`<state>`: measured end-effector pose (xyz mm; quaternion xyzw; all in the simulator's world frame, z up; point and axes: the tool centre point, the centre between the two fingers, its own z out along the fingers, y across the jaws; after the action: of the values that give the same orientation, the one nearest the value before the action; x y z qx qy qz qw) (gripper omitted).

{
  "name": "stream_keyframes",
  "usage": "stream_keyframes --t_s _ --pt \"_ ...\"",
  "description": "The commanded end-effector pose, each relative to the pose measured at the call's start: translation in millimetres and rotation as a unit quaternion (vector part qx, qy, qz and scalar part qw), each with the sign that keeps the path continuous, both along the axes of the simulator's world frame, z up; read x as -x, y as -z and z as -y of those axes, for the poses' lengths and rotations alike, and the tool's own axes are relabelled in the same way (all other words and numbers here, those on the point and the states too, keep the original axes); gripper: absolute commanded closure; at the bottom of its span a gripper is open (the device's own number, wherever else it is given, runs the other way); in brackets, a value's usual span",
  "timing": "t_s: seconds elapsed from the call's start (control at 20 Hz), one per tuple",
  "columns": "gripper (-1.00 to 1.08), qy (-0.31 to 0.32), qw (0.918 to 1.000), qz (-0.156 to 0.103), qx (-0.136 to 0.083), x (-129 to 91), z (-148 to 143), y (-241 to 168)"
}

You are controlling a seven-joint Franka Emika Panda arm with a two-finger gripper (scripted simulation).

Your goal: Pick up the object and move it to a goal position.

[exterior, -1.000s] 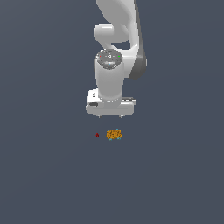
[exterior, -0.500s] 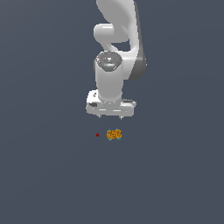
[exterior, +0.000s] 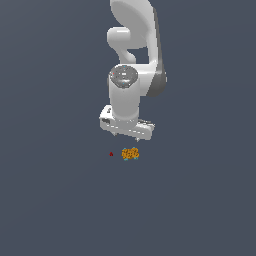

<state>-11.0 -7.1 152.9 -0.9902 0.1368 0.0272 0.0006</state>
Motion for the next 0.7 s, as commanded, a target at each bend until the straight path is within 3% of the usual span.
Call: stream_keyframes --t_s 0.0,0.3,0.65 --pt "-0.92 0.035 0.9994 0.001 0.000 -1 0 6" --pt "-0.92 0.121 0.9926 0.002 0.002 -4 0 19" --pt "-0.92 0.221 0.9753 0.005 0.004 -6 1 35"
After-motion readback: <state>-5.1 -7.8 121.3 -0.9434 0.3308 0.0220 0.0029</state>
